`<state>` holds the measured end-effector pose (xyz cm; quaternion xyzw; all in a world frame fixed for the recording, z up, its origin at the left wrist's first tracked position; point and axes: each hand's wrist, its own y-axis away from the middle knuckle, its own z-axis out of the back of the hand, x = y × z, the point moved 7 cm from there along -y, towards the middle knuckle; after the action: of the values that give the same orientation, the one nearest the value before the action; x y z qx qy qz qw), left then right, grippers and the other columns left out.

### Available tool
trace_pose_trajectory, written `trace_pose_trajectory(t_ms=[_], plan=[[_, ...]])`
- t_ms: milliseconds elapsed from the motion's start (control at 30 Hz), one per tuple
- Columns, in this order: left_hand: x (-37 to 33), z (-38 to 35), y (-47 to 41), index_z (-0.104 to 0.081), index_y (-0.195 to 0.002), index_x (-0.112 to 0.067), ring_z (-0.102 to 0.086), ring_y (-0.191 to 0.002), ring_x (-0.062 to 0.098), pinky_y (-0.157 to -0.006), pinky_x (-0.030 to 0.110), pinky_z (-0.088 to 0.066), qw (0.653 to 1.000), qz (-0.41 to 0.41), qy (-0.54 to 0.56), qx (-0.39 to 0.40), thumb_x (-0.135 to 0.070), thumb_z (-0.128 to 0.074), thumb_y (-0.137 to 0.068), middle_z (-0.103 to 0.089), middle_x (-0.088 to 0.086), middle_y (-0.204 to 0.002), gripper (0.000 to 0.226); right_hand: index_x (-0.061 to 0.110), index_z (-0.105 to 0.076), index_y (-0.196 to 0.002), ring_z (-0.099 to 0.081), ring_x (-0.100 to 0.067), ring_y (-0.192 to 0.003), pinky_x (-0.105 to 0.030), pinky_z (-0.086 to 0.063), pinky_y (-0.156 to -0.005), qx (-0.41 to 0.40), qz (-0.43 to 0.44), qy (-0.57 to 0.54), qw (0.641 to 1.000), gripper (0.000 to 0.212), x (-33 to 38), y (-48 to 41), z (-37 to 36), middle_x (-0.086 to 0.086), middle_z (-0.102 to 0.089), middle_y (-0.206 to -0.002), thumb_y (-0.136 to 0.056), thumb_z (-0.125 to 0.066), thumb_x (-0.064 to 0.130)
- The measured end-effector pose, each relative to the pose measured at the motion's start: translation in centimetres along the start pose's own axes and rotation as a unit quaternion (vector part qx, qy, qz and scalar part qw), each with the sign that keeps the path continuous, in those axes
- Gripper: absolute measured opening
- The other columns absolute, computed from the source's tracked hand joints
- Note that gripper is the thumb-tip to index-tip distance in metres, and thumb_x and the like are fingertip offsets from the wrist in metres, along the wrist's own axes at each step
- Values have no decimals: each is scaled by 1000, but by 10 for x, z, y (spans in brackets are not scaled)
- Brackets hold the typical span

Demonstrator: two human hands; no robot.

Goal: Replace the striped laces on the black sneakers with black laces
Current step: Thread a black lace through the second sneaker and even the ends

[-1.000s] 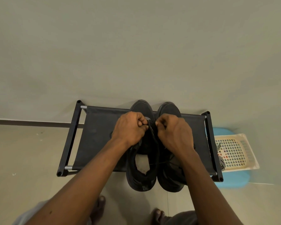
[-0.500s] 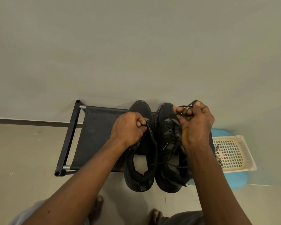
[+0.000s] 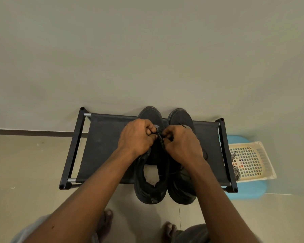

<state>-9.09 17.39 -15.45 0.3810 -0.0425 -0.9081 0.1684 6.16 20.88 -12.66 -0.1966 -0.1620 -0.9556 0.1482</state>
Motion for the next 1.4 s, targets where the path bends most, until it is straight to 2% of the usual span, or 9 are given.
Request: trace_pose_trajectory(t_ms=[133,333,433,500,633,767,900,1000,1400], plan=[[-3,1,0,-65,-85,-38,-60,-72,2,-69,25,-49,1000,8,-10,-2,-28,-84,-84,-64,-16,-77,21,29,-74,-102,-68,-23,-89,-33,-52,-70,-51,-11,7,999,15,3,1,11,3,-73,-98,-96,-61,29],[-5,2,1,-69,-89,-36,-60,-75,4,-68,24,-45,1000,10,-27,-3,-31,-82,-85,-64,-16,-77,15,27,-74,-92,-69,-7,-84,-35,-58,-79,-156,-68,-234,957,8,-17,-3,30,11,-73,-87,-95,-66,29],[-5,2,1,-66,-86,-37,-61,-76,6,-72,26,-49,1000,6,-23,-4,-30,-83,-85,-63,-16,-77,18,16,-73,-96,-71,-11,-78,-38,-61,-80,-196,-64,-409,889,8,-24,-6,36,-2,-77,-87,-97,-66,19],[-4,3,1,-65,-86,-38,-61,-77,5,-74,27,-52,1000,3,-19,-6,-29,-83,-84,-63,-17,-77,20,4,-66,-101,-65,-10,-62,-29,-57,-62,-195,-52,-558,805,8,-23,-7,41,-13,-77,-92,-101,-59,10],[-3,2,2,-64,-84,-38,-62,-77,5,-76,29,-54,1000,7,-17,-7,-28,-83,-84,-63,-17,-76,22,11,-62,-99,-32,-5,-39,-17,-25,-36,-200,-74,-664,717,13,-38,-8,48,-6,-65,-73,-103,-51,7],[-3,4,3,-67,-88,-36,-65,-84,10,-79,34,-56,999,10,-37,-16,-32,-82,-84,-63,-16,-81,17,17,-74,-93,-61,-8,-65,-23,-50,-61,-163,-53,-454,874,17,-31,-6,44,5,-69,-77,-96,-58,11],[-2,6,3,-65,-101,-36,-61,-104,22,-89,44,-54,997,25,-61,-48,-39,-84,-80,-58,-3,-107,29,33,-76,-102,-67,-8,-85,-27,-52,-73,-35,-6,-106,994,18,-10,-3,19,14,-74,-92,-88,-66,32],[-2,6,3,-62,-116,-33,-53,-119,26,-97,45,-50,997,27,-61,-48,-39,-85,-80,-52,1,-120,44,32,-74,-114,-69,-21,-99,-34,-56,-80,-8,2,29,1000,22,-7,-3,4,6,-75,-106,-92,-68,34],[-6,10,0,-64,-132,-31,-51,-129,21,-105,47,-49,997,9,-63,-35,-42,-86,-80,-53,-3,-135,57,29,-71,-99,-65,-22,-85,-29,-42,-63,-88,30,58,994,15,1,-2,11,2,-71,-92,-97,-58,37]])
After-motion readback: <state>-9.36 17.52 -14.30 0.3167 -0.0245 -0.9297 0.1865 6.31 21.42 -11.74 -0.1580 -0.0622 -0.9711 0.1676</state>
